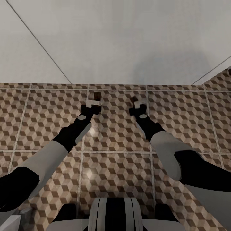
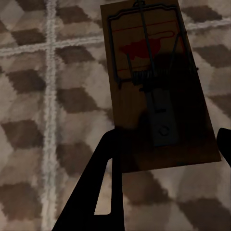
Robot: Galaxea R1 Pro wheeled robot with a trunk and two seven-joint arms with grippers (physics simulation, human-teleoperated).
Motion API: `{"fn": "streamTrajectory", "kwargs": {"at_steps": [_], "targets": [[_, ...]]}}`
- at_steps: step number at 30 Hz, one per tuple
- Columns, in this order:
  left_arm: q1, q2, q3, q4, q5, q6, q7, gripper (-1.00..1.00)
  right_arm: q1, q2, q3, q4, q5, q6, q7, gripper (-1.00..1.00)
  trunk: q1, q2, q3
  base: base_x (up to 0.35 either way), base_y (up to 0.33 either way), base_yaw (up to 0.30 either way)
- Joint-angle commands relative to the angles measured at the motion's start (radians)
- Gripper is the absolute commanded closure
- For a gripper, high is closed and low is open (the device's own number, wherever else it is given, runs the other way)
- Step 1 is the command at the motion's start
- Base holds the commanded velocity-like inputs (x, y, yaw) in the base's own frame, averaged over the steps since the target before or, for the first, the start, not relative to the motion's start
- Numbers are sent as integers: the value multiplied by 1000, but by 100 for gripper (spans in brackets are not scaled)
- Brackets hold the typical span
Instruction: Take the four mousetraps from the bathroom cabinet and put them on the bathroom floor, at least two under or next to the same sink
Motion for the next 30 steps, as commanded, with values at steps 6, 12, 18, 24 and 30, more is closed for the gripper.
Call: {"fn": "streamTrajectory", "kwargs": {"at_steps": [6,12,18,24,30], "targets": [[-1,2,-7,0,7,4,10,100,-1,0,6,20,1,-33,-9,100,0,0,-1,0,0,0],[-1,2,-7,3,9,4,9,100,-1,0,6,31,1,-46,-9,100,0,0,-1,0,0,0],[-1,0,-8,17,10,4,8,100,-1,0,6,32,1,-48,-9,100,0,0,-1,0,0,0],[-1,-1,-8,24,10,4,7,100,-1,0,6,33,0,-77,-9,100,0,0,-1,0,0,0],[-1,-2,-8,26,10,4,7,100,-1,0,6,33,-1,-96,-9,100,0,0,-1,55,0,0]]}}
